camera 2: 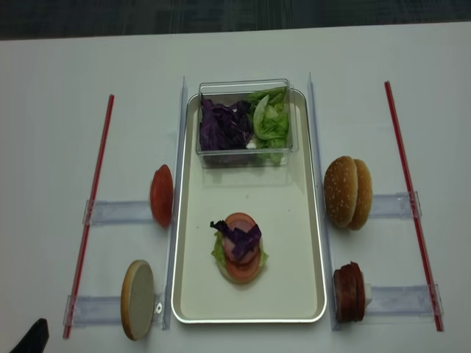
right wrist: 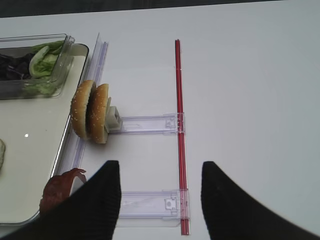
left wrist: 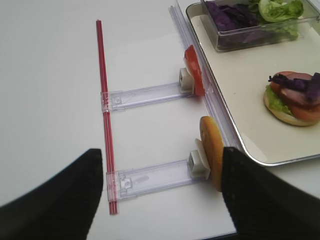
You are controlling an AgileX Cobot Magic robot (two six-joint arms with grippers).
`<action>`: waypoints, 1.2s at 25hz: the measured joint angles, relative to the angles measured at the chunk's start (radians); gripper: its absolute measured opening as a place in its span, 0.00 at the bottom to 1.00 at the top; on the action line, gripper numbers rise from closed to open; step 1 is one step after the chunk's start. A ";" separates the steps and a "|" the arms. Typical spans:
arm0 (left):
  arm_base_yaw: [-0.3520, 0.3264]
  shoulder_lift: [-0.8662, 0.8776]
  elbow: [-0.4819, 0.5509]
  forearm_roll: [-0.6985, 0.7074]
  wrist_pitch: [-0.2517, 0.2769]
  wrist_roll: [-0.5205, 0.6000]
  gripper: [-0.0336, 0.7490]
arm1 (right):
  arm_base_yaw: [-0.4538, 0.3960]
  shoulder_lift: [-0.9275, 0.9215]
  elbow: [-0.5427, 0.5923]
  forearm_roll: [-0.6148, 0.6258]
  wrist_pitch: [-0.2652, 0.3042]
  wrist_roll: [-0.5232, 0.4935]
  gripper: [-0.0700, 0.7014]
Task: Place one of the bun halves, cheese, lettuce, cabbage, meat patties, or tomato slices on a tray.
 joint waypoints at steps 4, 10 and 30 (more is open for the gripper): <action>0.000 0.000 0.001 0.002 0.003 -0.016 0.65 | 0.000 0.000 0.000 0.000 0.000 0.000 0.61; 0.000 -0.001 0.004 0.051 0.004 -0.106 0.64 | 0.000 0.000 0.000 0.000 0.000 0.000 0.61; 0.000 -0.001 0.004 0.053 0.004 -0.114 0.64 | 0.000 0.000 0.000 0.000 0.000 -0.002 0.61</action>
